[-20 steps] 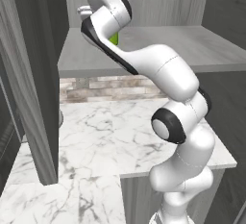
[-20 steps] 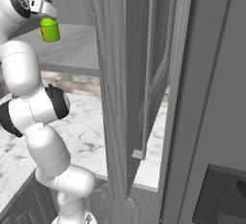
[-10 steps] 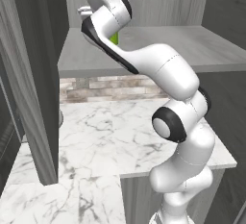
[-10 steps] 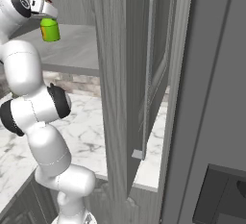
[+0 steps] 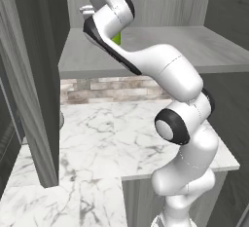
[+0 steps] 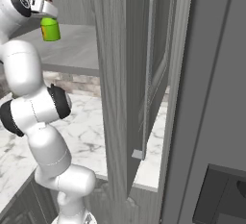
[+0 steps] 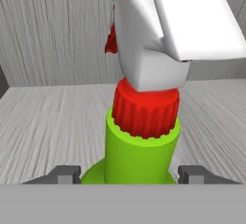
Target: Move the cutting board and knife to the sink. Then move spray from the cabinet to the counter.
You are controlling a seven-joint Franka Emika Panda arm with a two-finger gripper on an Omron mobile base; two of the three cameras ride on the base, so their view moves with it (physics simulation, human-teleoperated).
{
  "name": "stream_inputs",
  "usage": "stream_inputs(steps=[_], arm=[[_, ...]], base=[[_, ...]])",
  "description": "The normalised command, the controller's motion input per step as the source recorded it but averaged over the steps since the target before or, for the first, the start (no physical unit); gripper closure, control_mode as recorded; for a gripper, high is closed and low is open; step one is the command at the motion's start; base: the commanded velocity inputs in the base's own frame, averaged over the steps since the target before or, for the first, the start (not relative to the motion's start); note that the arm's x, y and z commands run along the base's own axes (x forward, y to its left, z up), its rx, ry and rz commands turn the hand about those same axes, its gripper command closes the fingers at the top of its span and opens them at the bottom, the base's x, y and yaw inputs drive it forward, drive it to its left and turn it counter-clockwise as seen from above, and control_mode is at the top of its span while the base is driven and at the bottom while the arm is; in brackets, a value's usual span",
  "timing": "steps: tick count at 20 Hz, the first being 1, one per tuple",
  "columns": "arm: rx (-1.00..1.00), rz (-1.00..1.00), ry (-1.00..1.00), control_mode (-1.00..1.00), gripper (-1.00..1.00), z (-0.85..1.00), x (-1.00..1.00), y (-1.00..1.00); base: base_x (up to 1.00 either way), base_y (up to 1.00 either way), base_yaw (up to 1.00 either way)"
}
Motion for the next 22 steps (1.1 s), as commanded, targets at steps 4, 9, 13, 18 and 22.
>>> stream_inputs(steps=[4,9,13,18,22], arm=[[0.04,0.0,-0.08,-1.0,1.0,-0.07,-0.46,-0.36],[0.01,0.0,-0.14,-1.0,1.0,-0.14,-0.88,-0.13],[0.02,-0.02,-0.19,-1.0,1.0,-0.06,-1.0,-0.06],[0.02,-0.15,-0.14,-1.0,1.0,-0.12,-1.0,-0.39],[0.0,-0.22,-0.04,-1.0,1.0,-0.32,-1.0,-0.63]], base=[[0.0,0.0,0.0],[0.0,0.0,0.0],[0.0,0.0,0.0],[0.0,0.0,0.0],[0.0,0.0,0.0]])
